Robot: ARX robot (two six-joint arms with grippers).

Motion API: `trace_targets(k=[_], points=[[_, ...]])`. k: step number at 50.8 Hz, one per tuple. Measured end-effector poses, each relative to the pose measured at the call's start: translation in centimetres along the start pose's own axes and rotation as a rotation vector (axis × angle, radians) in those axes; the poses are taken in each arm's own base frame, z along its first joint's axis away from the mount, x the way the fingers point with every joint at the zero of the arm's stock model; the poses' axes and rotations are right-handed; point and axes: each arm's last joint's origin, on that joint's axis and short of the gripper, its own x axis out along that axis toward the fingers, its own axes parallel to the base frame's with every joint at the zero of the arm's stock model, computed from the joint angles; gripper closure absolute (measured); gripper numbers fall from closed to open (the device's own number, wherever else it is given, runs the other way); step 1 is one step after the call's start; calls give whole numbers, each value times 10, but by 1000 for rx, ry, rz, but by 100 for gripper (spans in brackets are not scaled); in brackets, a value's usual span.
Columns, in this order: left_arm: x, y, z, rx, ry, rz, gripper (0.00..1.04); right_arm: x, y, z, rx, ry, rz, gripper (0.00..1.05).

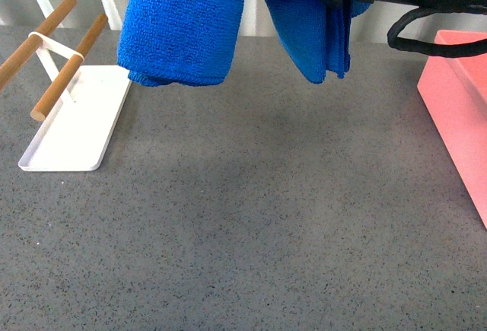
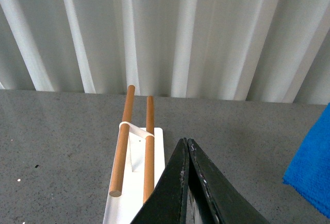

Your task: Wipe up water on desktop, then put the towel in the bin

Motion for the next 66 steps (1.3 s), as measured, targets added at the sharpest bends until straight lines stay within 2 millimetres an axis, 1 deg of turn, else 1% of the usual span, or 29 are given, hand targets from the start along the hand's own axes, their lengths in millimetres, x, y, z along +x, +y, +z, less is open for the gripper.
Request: trace_targets(k=[6,18,23,28,32,37,54,66], points=[[-13,6,-6,0,0,-4,101,-3,2,2,-5,-1,-6,100],[-31,15,-13,0,3,3,101,-7,4,6,-13,-6,-20,100],[-36,20,-15,0,3,-21,101,-8,3,5,-12,-2,-29,100],[-42,25,-17,0,2,-1,101,-8,3,4,-10,6,-33,100],[-46,27,-18,0,1,6,101,-8,2,3,-9,9,-36,100],[-50,27,-24,0,-12,5,101,-8,2,3,-7,16,-43,100],[-62,27,-20,0,-27,2,101,-11,-2,-1,-1,44,-70,100],[-71,27,-18,0,-32,2,101,-16,-7,-2,0,59,-97,100]])
